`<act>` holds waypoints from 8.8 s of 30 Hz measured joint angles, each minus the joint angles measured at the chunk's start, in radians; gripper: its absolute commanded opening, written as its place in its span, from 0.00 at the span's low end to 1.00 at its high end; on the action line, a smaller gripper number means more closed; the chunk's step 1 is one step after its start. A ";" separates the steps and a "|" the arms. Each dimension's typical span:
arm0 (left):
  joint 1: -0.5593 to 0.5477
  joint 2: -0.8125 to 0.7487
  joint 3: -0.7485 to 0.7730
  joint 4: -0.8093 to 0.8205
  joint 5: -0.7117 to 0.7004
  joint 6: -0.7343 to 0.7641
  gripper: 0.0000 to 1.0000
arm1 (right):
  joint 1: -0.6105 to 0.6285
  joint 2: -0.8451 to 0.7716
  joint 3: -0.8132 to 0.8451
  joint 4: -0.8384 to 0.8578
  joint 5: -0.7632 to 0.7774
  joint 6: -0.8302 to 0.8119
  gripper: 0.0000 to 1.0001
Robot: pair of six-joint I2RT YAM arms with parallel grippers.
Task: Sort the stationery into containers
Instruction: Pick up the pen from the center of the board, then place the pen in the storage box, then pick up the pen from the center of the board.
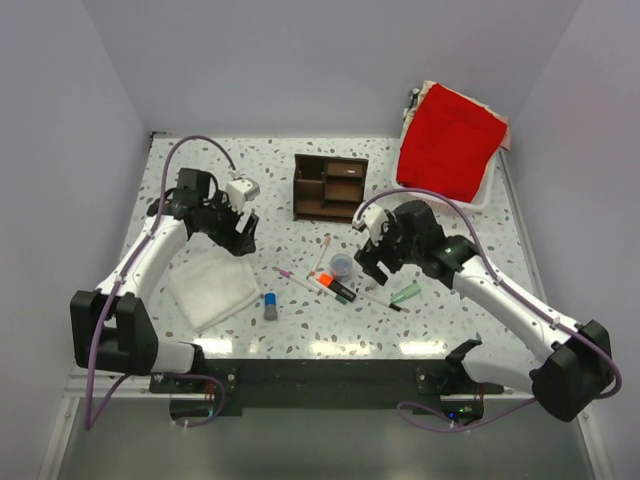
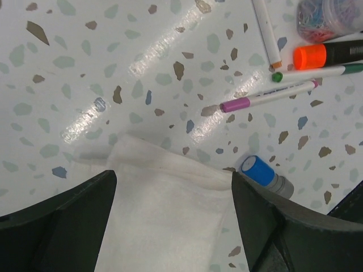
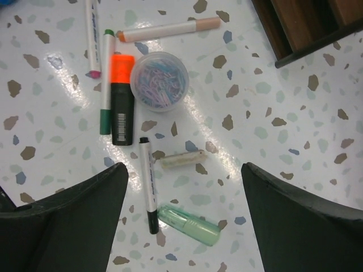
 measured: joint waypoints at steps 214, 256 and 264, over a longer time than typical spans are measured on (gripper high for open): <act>-0.149 0.842 0.299 1.804 0.339 -0.680 0.40 | -0.680 0.155 0.331 -0.175 -0.057 0.243 0.57; -0.147 0.039 -0.073 0.035 0.192 0.450 0.75 | -0.137 0.165 0.327 -0.212 -0.126 0.109 0.56; -0.042 -0.239 -0.152 0.369 -0.178 0.003 0.87 | 0.108 0.468 0.482 -0.138 -0.080 0.195 0.52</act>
